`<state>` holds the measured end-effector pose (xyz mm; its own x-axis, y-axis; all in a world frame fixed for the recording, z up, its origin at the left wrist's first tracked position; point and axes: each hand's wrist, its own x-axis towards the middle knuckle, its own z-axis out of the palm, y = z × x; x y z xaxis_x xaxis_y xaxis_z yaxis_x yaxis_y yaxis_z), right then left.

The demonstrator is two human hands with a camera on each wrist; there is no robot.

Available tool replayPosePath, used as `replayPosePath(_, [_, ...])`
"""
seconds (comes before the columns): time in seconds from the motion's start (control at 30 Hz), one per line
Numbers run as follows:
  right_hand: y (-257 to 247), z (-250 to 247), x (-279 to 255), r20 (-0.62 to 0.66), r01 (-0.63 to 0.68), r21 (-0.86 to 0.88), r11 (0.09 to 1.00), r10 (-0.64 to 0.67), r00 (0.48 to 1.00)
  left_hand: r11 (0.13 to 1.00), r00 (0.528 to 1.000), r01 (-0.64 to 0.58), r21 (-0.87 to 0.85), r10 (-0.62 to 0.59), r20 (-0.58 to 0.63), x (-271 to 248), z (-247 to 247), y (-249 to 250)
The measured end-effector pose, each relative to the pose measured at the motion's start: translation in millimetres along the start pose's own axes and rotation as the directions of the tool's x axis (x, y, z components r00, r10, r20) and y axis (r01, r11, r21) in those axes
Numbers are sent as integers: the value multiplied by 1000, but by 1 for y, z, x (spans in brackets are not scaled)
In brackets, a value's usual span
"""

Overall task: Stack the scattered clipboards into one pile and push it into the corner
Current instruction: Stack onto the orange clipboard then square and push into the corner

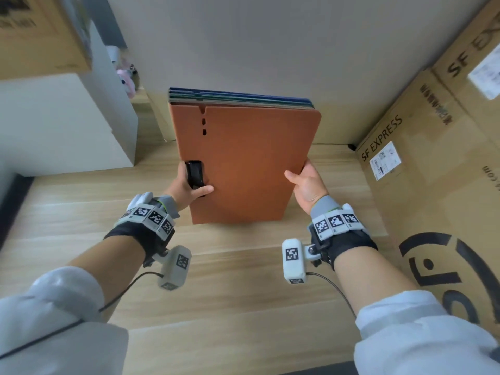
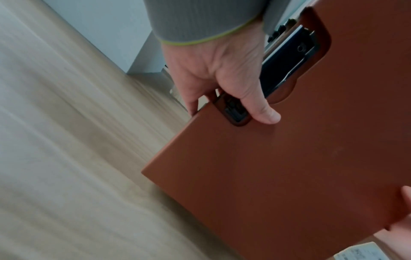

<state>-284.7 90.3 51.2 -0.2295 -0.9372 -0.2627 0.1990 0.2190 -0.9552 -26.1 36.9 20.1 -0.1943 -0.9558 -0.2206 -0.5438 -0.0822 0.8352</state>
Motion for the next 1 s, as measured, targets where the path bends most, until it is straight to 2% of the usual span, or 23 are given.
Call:
replayPosePath(0.17, [15, 9, -9, 9, -55, -65, 996, 56, 998, 986, 986, 126, 110, -137, 97, 3, -9, -24])
replayPosePath(0.27, [28, 16, -13, -9, -73, -89, 993, 72, 997, 978, 981, 165, 130, -176, 78, 1, -6, -34])
replayPosePath(0.43, [47, 23, -10, -133, -73, -175, 982, 50, 990, 985, 984, 171, 7, -171, 57, -2, 4, -34])
replayPosePath(0.57, [58, 26, -7, -173, -81, -242, 967, 39, 984, 989, 989, 147, -17, -147, 24, 0, 8, -32])
replayPosePath(0.77, [59, 30, 0, -237, -97, -279, 955, 29, 971, 990, 994, 103, -96, -99, 51, 10, 1, -28])
replayPosePath(0.83, [59, 24, 3, -256, -120, -293, 949, 43, 966, 992, 990, 99, -77, -91, 104, 15, 2, -26])
replayPosePath(0.9, [60, 15, 6, -283, -209, -300, 931, 122, 951, 982, 972, 149, -116, -124, 202, 19, 9, -22])
replayPosePath(0.97, [58, 3, 7, -310, -334, -310, 890, 238, 920, 948, 927, 268, -171, -206, 312, 21, 20, -17])
replayPosePath(1.0, [58, -6, 7, -329, -388, -316, 866, 283, 901, 923, 889, 345, -170, -263, 376, 21, 27, -14])
